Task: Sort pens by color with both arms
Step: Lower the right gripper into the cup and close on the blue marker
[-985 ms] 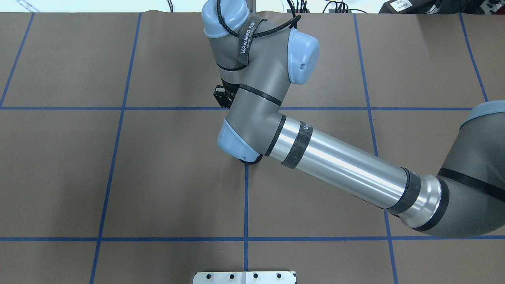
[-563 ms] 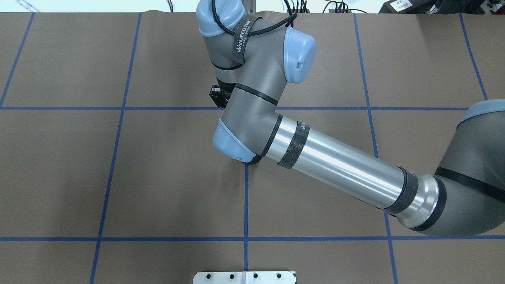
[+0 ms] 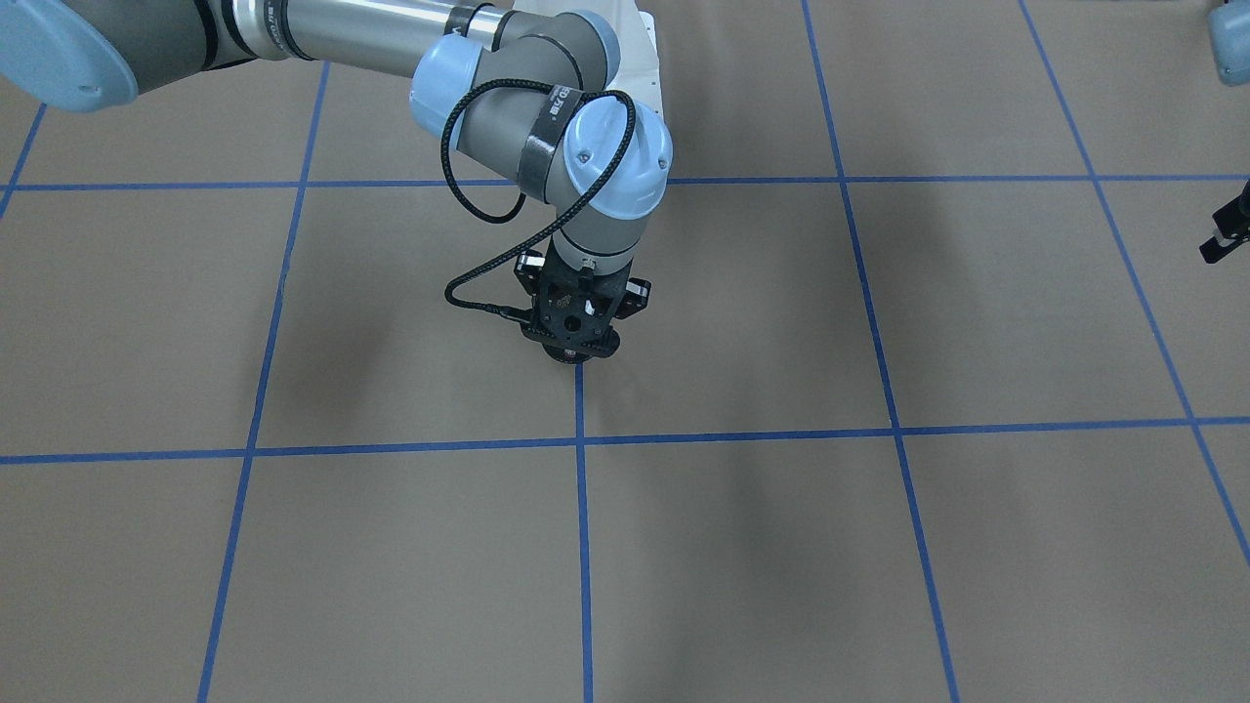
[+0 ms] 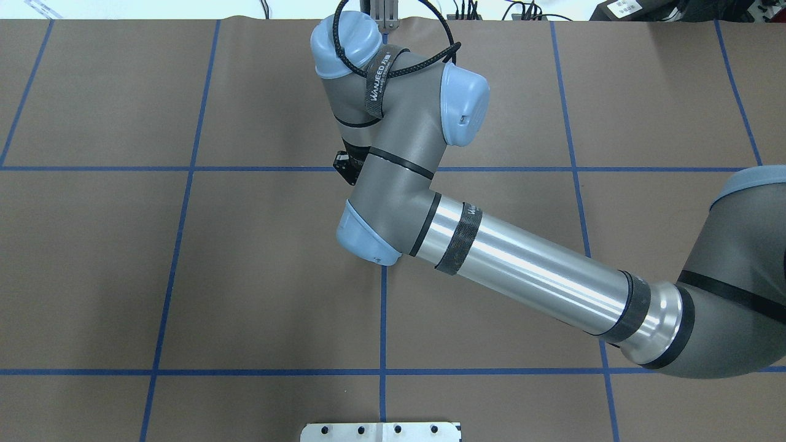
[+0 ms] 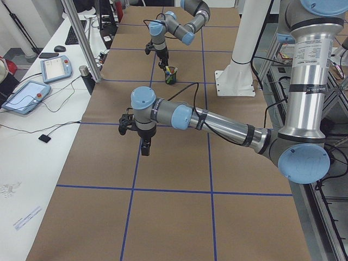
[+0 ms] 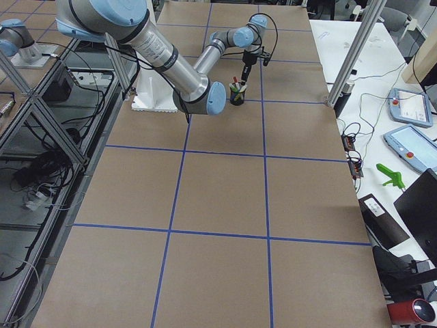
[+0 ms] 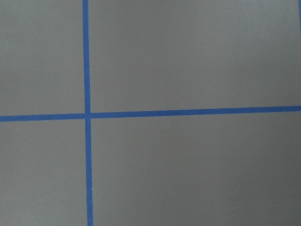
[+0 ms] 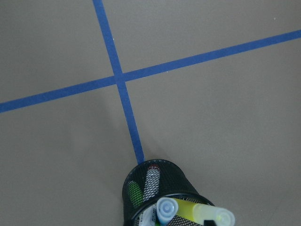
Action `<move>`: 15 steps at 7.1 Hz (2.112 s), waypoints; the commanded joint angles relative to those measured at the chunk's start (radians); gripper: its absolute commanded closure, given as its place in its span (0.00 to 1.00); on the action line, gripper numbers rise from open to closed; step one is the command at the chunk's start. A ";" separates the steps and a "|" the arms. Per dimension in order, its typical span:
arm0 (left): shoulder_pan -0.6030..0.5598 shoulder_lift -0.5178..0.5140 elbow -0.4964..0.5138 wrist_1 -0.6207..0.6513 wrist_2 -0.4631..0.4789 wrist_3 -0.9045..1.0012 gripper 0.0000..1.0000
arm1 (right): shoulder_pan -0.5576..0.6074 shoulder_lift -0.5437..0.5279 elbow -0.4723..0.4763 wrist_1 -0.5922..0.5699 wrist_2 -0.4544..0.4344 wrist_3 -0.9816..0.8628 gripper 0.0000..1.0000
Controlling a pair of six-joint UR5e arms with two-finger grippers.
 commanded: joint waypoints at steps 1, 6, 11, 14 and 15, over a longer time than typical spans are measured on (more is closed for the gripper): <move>0.000 0.004 -0.003 0.000 0.000 0.000 0.00 | -0.001 0.001 -0.001 0.002 -0.004 -0.007 0.49; 0.000 0.004 -0.005 0.000 -0.001 0.002 0.00 | -0.001 -0.005 -0.002 -0.002 -0.016 -0.092 0.52; 0.000 0.004 -0.005 0.000 0.000 0.002 0.00 | 0.001 -0.007 -0.006 0.007 -0.053 -0.128 0.57; 0.000 0.004 -0.005 0.000 0.000 0.002 0.00 | -0.001 0.000 -0.012 0.019 -0.062 -0.130 0.65; 0.000 0.004 -0.005 0.000 -0.001 0.002 0.00 | -0.001 0.000 -0.036 0.066 -0.065 -0.130 0.65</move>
